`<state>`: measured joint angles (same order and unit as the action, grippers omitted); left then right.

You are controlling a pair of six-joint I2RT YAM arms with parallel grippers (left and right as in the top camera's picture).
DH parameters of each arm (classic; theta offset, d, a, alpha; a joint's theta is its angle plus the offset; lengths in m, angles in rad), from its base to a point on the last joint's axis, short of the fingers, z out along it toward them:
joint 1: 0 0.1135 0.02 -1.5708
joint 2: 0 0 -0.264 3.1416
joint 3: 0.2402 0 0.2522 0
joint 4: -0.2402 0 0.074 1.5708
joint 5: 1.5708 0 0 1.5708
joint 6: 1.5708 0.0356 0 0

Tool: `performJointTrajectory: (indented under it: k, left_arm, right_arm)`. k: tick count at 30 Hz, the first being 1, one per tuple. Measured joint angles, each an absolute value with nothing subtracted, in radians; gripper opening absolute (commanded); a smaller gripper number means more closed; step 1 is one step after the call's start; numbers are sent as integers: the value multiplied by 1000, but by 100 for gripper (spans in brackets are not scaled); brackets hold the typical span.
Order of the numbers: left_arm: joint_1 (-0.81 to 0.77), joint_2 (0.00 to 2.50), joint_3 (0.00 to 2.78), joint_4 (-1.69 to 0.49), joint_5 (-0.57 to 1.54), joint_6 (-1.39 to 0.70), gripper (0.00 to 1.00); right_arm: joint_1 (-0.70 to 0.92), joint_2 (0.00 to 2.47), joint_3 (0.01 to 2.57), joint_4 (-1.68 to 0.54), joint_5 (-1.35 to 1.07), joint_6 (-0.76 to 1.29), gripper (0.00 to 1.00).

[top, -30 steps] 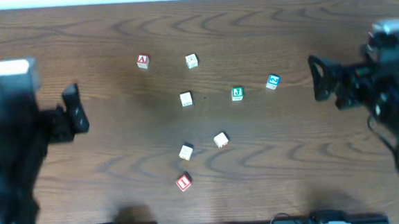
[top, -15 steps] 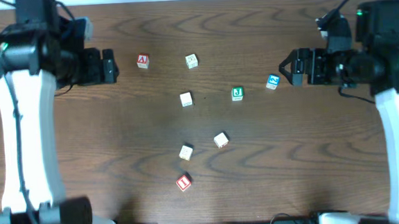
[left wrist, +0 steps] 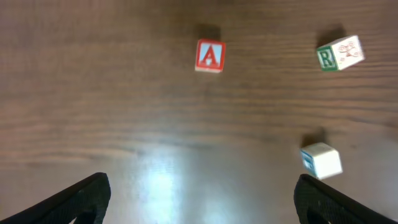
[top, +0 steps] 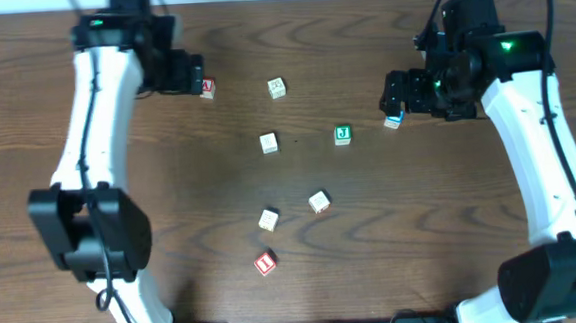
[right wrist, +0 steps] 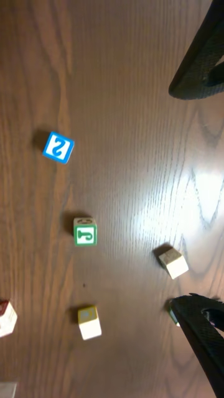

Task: Spell out Ai2
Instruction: 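Lower the left gripper over the red A block and grasp it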

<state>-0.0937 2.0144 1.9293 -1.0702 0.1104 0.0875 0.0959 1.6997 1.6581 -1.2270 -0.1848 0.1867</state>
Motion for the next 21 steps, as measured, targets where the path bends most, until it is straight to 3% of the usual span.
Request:
performJointTrajectory:
  k: [7, 18, 21]
  left_arm:
    - [-199, 2103, 1971, -994, -68, 155, 95]
    - [-191, 2273, 2016, -845, -120, 192, 98]
    - [-191, 2284, 2016, -813, -119, 196, 95]
  right_arm:
    - [96, 1701, 1658, -1226, -180, 198, 99]
    - [96, 1701, 1658, -1228, -178, 199, 99]
    - [96, 1701, 1658, -1236, -178, 199, 99]
